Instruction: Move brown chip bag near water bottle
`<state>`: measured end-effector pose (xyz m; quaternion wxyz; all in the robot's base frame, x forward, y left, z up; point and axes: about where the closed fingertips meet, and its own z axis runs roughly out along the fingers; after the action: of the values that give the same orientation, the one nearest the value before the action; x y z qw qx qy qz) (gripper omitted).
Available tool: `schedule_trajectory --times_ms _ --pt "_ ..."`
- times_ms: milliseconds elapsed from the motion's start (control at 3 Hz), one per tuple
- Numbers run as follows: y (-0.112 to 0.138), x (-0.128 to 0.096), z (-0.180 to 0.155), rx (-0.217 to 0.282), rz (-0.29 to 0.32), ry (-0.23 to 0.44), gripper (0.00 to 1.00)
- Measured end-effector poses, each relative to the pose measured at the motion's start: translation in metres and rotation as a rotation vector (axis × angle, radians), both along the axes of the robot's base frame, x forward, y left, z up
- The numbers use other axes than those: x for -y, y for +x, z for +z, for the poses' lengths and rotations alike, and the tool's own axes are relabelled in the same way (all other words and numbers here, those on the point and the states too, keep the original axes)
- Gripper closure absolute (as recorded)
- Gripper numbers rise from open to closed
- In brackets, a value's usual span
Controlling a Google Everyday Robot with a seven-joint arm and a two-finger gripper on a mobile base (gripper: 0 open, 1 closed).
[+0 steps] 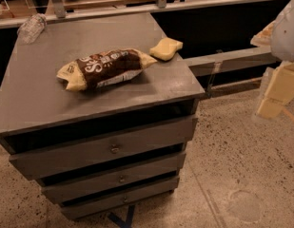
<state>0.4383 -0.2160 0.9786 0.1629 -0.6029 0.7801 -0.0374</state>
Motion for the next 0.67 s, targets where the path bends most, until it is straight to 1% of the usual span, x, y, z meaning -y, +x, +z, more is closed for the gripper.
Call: schedule_trajectory --times_ms 333,667 --pt "0.0 0.0 0.0 0.0 0.0 0.0 0.0" --pt "0.0049 -0.0087 0.0053 0.032 0.012 0.032 0.0"
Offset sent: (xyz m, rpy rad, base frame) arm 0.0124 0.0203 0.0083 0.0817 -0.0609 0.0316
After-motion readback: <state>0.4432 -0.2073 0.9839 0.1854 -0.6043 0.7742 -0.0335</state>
